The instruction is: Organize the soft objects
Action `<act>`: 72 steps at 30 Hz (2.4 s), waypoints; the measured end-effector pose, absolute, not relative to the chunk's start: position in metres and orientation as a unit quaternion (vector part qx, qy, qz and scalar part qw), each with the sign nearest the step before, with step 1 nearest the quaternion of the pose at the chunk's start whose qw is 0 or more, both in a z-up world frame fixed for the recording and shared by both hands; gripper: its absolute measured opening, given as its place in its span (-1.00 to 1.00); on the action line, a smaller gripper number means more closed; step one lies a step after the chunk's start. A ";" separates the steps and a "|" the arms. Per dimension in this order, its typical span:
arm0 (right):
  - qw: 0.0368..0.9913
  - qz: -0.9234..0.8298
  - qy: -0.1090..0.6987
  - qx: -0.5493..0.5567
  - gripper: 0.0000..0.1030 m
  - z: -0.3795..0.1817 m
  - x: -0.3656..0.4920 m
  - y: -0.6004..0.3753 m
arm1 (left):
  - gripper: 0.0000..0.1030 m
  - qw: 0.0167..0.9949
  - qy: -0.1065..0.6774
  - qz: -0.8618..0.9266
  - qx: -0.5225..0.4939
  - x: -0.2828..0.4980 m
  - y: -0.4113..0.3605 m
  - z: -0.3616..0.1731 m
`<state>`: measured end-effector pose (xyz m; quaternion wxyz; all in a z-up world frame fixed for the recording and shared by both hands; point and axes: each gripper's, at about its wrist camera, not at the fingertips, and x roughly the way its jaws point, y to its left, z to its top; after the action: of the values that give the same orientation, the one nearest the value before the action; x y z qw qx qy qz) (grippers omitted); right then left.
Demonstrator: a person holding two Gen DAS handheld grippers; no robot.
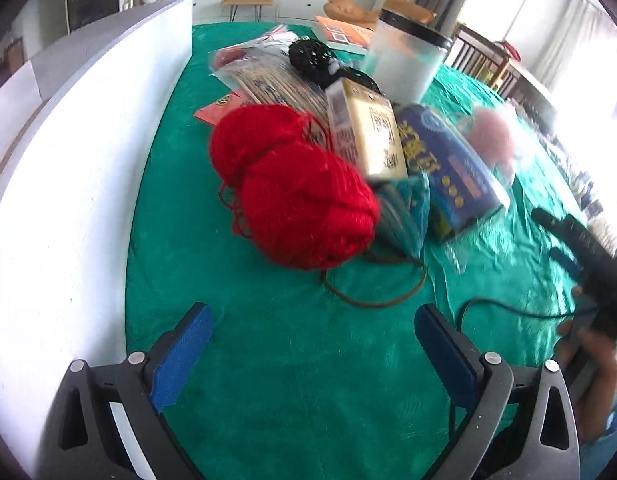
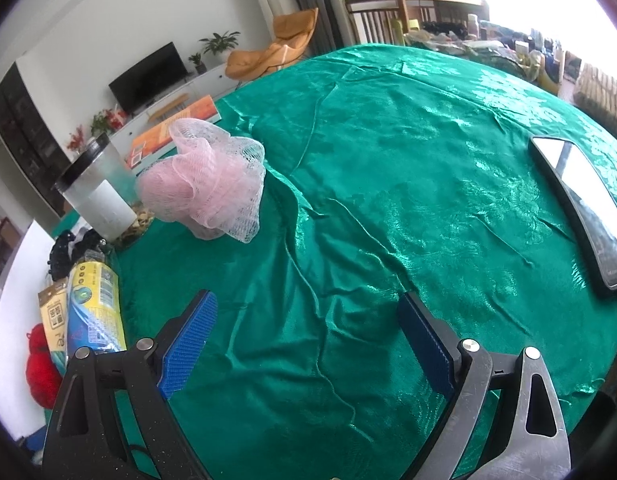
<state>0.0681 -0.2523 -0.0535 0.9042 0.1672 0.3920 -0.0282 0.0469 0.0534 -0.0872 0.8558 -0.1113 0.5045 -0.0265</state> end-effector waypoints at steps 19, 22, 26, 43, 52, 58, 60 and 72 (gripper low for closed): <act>0.905 0.109 0.390 0.129 0.81 -0.009 0.132 -0.240 | -0.09 0.853 0.474 -0.002 -0.217 0.105 0.086 -0.062; 0.882 0.140 0.444 0.071 0.79 -0.012 0.188 -0.214 | -0.09 0.861 0.459 -0.006 -0.218 0.111 0.092 -0.047; 0.836 0.129 0.533 0.032 -0.70 -0.044 0.239 -0.196 | -0.09 0.868 0.443 -0.011 -0.224 0.115 0.106 -0.026; 0.841 0.390 0.373 0.033 -0.68 0.128 0.142 -0.033 | -0.06 0.886 0.395 0.083 -0.227 0.018 0.242 0.030; 0.733 0.501 0.459 0.011 0.67 0.062 0.085 0.083 | 0.85 0.857 0.402 0.217 -0.240 -0.044 0.307 0.008; 0.824 0.386 0.414 0.008 0.67 0.031 0.058 0.004 | 0.85 0.881 0.375 0.160 -0.240 -0.036 0.271 0.009; 0.855 0.320 0.409 0.022 0.67 0.014 0.053 -0.041 | 0.85 0.893 0.375 0.111 -0.221 -0.024 0.238 0.014; 0.891 -0.041 0.452 0.027 0.67 -0.061 0.131 -0.214 | 0.86 0.881 0.454 -0.099 -0.090 0.027 0.030 -0.036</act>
<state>0.1310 -0.2139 -0.0608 0.8908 0.0267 0.4519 -0.0405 0.0269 0.0299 -0.0358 0.8810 -0.0905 0.4536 -0.0994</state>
